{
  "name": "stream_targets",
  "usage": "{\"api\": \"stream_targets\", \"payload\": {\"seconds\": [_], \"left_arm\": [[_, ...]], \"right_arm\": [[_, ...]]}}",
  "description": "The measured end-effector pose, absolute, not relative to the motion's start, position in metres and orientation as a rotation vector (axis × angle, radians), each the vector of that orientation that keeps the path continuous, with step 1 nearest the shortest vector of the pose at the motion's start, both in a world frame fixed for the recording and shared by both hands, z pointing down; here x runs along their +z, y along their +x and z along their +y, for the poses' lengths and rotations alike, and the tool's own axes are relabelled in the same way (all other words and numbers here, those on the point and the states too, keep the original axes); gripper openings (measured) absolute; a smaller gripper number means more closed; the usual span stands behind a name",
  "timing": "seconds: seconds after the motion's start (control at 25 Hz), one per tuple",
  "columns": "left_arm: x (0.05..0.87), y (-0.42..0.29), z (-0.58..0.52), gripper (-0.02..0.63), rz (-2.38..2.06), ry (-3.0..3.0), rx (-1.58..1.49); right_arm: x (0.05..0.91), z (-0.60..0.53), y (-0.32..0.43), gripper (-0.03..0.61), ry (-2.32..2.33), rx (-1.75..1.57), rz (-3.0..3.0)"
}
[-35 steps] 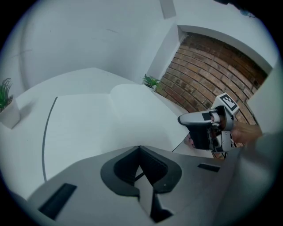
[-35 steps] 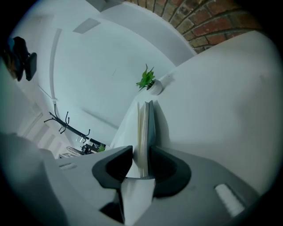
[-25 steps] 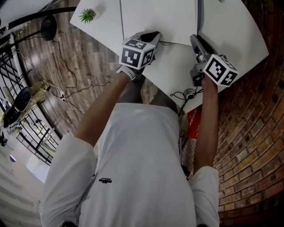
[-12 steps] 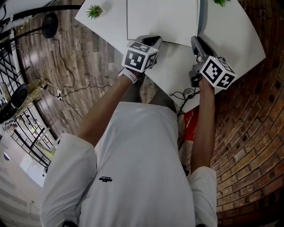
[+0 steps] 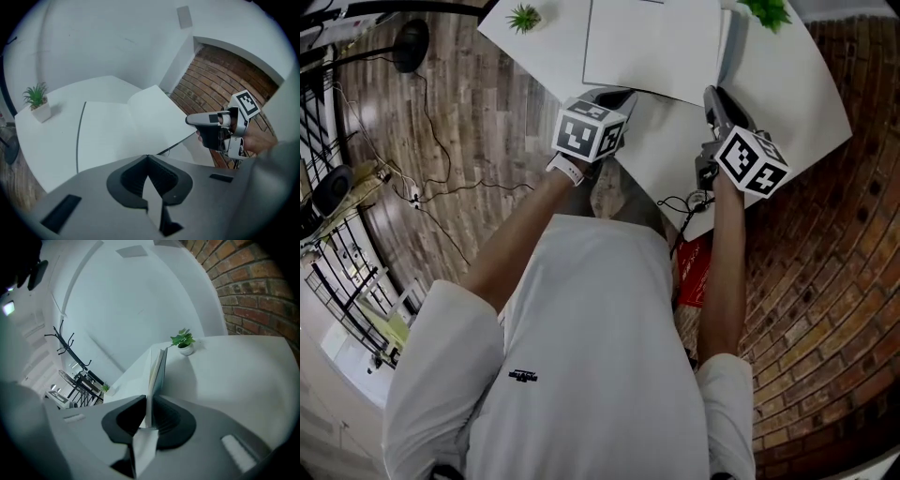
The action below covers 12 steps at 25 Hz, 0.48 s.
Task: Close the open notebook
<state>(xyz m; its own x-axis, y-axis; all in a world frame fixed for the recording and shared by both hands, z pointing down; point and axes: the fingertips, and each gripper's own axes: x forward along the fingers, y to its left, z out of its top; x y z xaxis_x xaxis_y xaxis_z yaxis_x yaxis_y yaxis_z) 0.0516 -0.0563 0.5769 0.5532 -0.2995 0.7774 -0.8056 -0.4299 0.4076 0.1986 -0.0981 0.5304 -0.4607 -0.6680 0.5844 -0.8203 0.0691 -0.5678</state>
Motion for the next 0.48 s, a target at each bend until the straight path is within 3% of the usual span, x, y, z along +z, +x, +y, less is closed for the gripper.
{"api": "stream_targets", "payload": {"seconds": [0.48], "left_arm": [[0.546, 0.014, -0.049, 0.009, -0.975, 1.979, 0.695]], "right_arm": [[0.508, -0.096, 0.168, 0.064, 1.529, 1.073, -2.109]]}}
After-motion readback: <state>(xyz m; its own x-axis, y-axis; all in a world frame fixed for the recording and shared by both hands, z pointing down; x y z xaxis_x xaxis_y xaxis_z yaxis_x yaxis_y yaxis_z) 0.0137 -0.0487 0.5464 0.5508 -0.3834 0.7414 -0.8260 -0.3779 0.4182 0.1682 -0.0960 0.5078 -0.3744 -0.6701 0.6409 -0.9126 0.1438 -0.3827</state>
